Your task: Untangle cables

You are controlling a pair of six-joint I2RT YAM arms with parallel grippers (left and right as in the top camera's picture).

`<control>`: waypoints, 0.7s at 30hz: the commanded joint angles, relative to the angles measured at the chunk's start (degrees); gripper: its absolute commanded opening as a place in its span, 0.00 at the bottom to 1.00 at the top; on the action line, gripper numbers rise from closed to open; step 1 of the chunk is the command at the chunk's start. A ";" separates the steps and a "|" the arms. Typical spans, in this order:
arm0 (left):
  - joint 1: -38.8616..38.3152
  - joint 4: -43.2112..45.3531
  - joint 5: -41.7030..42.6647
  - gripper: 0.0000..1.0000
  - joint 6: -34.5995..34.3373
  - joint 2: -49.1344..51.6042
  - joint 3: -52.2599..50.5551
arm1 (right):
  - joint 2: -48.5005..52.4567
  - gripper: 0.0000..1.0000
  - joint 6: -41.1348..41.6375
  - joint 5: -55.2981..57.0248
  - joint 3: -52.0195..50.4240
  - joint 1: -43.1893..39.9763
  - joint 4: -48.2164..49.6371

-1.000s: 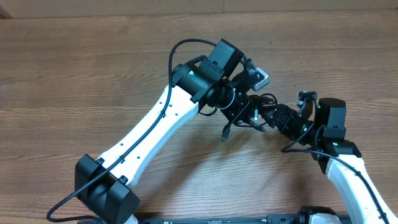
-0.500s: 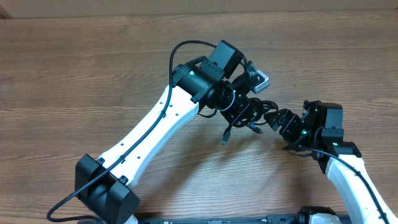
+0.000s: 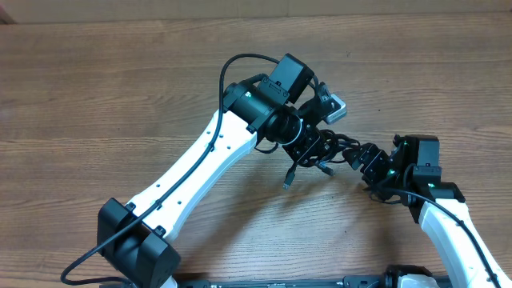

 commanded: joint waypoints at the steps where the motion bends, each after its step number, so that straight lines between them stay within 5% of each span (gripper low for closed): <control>1: 0.00 -0.46 1.92 0.04 2.14 -0.31 0.76 | -0.13 0.84 2.40 6.03 0.74 -0.33 -0.28; 21: 0.00 2.64 -3.08 0.04 2.08 -0.31 0.76 | -0.13 0.98 5.88 -0.02 0.74 -0.33 1.42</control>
